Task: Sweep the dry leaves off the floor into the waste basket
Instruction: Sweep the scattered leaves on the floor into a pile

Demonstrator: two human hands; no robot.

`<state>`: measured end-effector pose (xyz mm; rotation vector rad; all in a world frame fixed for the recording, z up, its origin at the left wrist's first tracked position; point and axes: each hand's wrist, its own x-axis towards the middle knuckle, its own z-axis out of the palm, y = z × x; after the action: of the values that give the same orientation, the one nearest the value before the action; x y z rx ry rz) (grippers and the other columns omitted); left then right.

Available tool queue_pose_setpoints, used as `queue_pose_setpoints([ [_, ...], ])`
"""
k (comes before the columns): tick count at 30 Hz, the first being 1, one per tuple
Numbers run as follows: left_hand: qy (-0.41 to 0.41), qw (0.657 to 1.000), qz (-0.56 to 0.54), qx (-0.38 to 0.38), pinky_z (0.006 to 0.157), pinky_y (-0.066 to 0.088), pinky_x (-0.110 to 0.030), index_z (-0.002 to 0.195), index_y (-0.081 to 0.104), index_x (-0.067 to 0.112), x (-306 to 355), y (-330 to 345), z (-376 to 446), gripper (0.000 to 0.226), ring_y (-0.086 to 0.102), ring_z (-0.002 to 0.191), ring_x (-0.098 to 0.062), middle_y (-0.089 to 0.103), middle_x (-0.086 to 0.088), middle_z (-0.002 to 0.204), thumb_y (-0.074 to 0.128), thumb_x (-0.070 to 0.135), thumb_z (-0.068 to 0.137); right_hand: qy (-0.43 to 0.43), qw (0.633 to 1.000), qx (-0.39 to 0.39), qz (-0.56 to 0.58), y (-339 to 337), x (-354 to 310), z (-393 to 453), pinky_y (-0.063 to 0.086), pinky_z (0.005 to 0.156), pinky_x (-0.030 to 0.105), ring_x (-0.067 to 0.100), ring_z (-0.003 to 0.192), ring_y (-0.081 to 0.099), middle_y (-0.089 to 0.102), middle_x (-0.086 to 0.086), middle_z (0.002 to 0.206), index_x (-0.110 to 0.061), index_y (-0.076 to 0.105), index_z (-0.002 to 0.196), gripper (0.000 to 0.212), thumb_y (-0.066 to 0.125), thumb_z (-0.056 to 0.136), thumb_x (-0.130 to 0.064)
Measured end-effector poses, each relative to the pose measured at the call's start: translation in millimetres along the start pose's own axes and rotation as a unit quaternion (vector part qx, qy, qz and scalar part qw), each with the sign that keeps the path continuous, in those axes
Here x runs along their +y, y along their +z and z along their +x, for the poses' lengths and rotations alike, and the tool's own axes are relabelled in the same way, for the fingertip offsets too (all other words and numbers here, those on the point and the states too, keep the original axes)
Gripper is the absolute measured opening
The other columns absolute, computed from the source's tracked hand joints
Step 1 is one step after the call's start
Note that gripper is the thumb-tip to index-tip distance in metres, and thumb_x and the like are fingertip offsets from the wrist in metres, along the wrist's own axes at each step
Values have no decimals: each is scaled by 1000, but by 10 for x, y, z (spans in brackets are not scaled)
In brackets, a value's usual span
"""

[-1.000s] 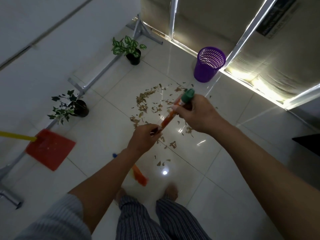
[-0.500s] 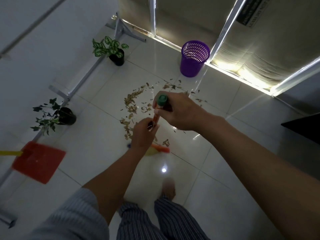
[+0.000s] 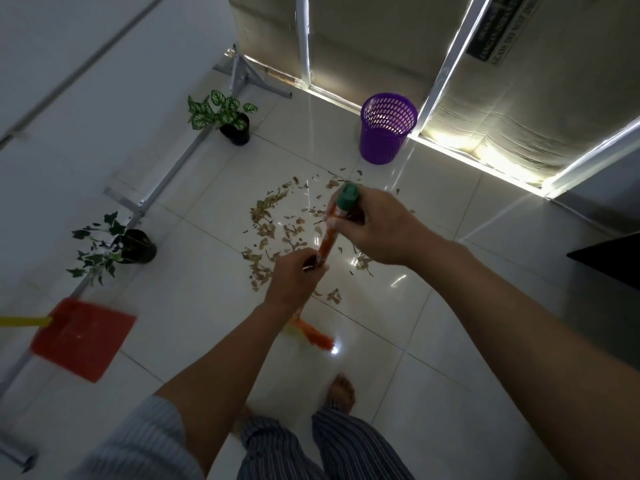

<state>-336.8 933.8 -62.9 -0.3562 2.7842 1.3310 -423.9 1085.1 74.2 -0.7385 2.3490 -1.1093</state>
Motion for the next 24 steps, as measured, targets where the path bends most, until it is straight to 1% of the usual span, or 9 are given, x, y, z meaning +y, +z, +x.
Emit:
queue_pose_setpoints([
  [3, -40, 999, -8, 35, 64, 38, -4, 87, 68, 19, 16, 229, -13, 8, 55, 70, 1, 63, 11, 77, 71, 24, 82, -12, 999, -27, -16, 37, 66, -75, 54, 83, 28, 7, 90, 63, 62, -11, 91, -18, 63, 104, 9, 64, 95, -20],
  [4, -46, 998, -13, 43, 64, 41, -7, 85, 68, 21, 54, 282, 20, 6, 56, 70, 0, 64, 12, 77, 69, 26, 83, -14, 999, -28, -19, 10, 79, -89, 55, 83, 30, 10, 89, 63, 63, -9, 91, -18, 62, 104, 9, 63, 95, -19],
  [6, -42, 997, -25, 57, 66, 48, -19, 83, 66, 21, 135, 342, 118, 6, 59, 71, -5, 65, 9, 76, 67, 27, 84, -20, 999, -20, -24, -79, 82, -88, 55, 81, 29, 10, 88, 63, 63, -7, 90, -17, 62, 105, 10, 64, 95, -17],
  [11, 10, 997, -23, 71, 73, 52, -25, 91, 67, 17, 321, 161, 373, 9, 62, 79, -8, 68, 4, 84, 68, 23, 84, -67, 997, 21, -39, -318, -54, 18, 58, 83, 42, 17, 88, 67, 68, 1, 92, -14, 63, 105, 12, 64, 95, -20],
  [14, 55, 996, -14, 62, 76, 55, -28, 92, 66, 20, 401, -89, 507, 8, 64, 79, -8, 68, 6, 84, 66, 24, 85, -106, 989, 90, -56, -404, -208, 125, 59, 73, 42, 21, 79, 68, 69, 5, 87, -12, 64, 105, 17, 66, 94, -25],
  [16, 97, 994, 3, 50, 75, 55, -30, 88, 64, 18, 458, -274, 577, 5, 62, 76, -10, 66, 5, 82, 64, 21, 86, -122, 980, 144, -61, -431, -313, 196, 59, 70, 39, 21, 76, 67, 69, 7, 85, -11, 64, 105, 20, 67, 93, -27],
  [18, 127, 991, 17, 42, 76, 55, -30, 90, 64, 16, 481, -453, 635, 5, 61, 76, -9, 65, 5, 83, 65, 18, 85, -125, 975, 181, -43, -431, -408, 277, 60, 72, 33, 18, 77, 69, 70, 6, 87, -10, 64, 107, 23, 68, 93, -28],
  [21, 133, 990, 26, 47, 79, 56, -31, 97, 66, 16, 391, -693, 711, 12, 63, 82, -9, 67, 4, 89, 65, 18, 85, -116, 974, 195, -10, -388, -537, 447, 59, 76, 21, 12, 80, 70, 70, 2, 90, -9, 64, 110, 24, 67, 94, -26],
  [24, 121, 990, 41, 53, 80, 57, -33, 103, 65, 16, 173, -943, 783, 17, 64, 86, -10, 68, 2, 95, 63, 20, 87, -106, 973, 201, 30, -236, -644, 672, 56, 75, 12, 6, 80, 68, 68, -1, 90, -7, 63, 109, 20, 67, 94, -21],
])
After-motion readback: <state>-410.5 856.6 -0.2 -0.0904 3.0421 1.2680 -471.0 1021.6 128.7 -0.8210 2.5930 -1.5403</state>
